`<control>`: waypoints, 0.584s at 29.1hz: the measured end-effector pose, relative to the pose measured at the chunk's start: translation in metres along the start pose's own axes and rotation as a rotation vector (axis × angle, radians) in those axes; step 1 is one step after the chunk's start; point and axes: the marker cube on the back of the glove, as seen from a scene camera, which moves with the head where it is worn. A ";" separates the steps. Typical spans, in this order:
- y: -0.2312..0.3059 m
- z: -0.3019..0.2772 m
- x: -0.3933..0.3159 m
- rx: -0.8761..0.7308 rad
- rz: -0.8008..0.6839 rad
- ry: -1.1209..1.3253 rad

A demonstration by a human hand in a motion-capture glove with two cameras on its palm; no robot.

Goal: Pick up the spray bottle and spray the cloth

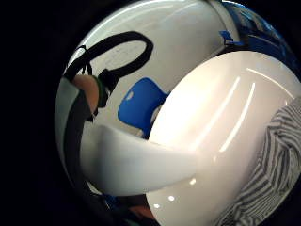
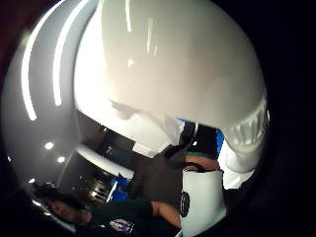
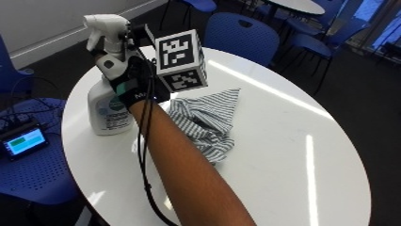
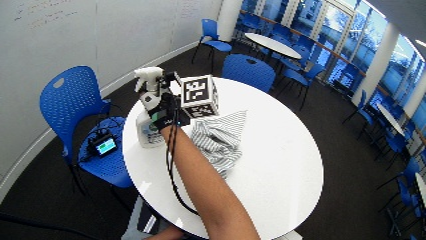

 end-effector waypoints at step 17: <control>0.012 0.017 0.012 -0.082 -0.001 0.107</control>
